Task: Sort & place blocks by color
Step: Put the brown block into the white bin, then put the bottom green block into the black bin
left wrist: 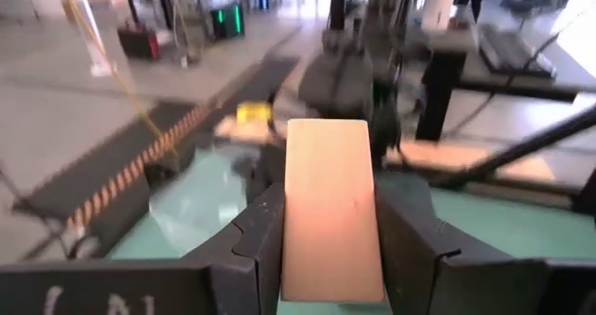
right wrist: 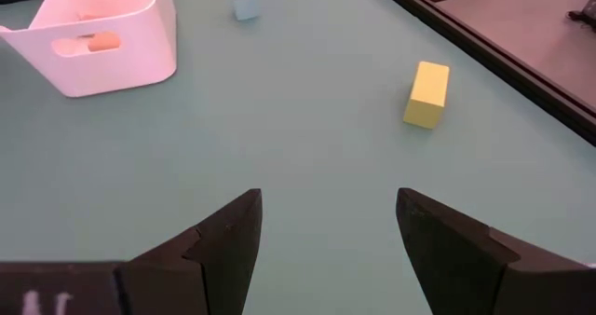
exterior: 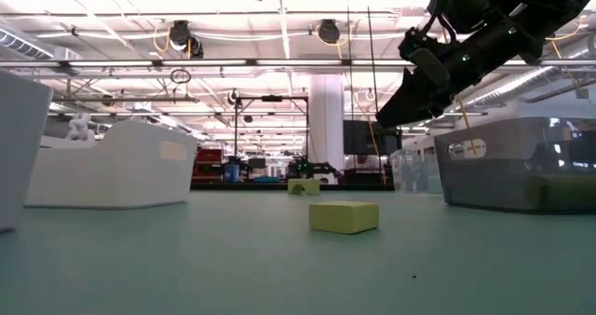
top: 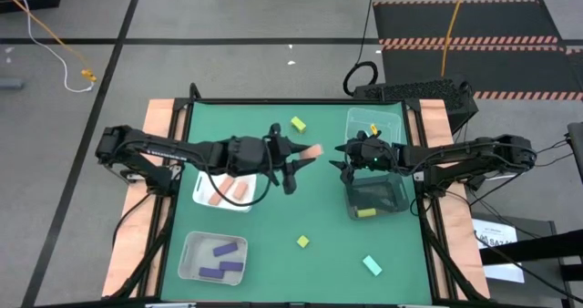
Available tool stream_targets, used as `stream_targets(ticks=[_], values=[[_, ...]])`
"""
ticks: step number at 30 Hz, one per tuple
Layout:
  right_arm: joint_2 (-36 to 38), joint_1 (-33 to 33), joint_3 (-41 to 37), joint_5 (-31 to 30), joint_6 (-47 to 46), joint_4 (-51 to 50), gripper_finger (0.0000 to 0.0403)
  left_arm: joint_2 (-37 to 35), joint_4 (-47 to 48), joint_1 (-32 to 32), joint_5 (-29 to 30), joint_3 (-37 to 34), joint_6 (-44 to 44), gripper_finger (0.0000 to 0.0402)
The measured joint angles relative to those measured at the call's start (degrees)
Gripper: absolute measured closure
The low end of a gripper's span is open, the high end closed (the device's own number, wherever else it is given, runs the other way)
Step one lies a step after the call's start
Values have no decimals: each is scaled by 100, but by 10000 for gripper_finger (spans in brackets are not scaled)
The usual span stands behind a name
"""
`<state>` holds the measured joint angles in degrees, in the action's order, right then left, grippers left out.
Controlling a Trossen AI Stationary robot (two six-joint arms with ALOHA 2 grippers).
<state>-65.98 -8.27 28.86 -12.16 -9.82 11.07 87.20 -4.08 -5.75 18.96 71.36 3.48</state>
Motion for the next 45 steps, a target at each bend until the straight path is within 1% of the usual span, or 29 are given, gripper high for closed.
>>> stream_targets(ticks=[2,4,10,13,15,18,19,21,26,31,36,38,41,43,45], values=[[1,1,0,6,0,0,163,-4,575,-43,2,2,335,272],[-1,1,0,9,0,10,163,-4,1433,-97,-5,2,899,272],[1,1,0,15,-4,288,163,-2,4581,-298,-25,1,3286,272],[-49,8,0,44,-301,649,163,-2,5887,-432,-53,-1,4342,272],[-102,8,0,296,-433,857,163,-2,6611,-555,-132,-1,4849,272],[-244,49,0,890,-352,1246,163,-2,7691,-741,-144,-3,5534,272],[-295,97,0,945,-298,1381,163,-2,7923,-780,-142,-35,5764,272],[-421,209,0,937,-143,1691,163,-4,8072,-824,-136,-176,6063,272],[-761,543,0,926,85,2078,163,-2,8028,-829,-187,-636,6396,272],[-1110,800,3,913,153,2343,163,0,7707,-764,-243,-1138,6607,272],[-1473,1061,370,902,160,2321,163,0,7693,-762,-120,-1390,6767,271],[-1640,1202,644,902,244,2211,163,0,7694,-762,-109,-1419,6830,249],[-1915,1427,1143,903,472,1786,163,0,7698,-762,-103,-1428,6909,188],[-2085,1550,1484,903,615,1334,163,0,7698,-762,-94,-1428,6907,155],[-2232,1650,1817,902,683,813,163,0,7691,-762,-92,-1428,6905,133]])
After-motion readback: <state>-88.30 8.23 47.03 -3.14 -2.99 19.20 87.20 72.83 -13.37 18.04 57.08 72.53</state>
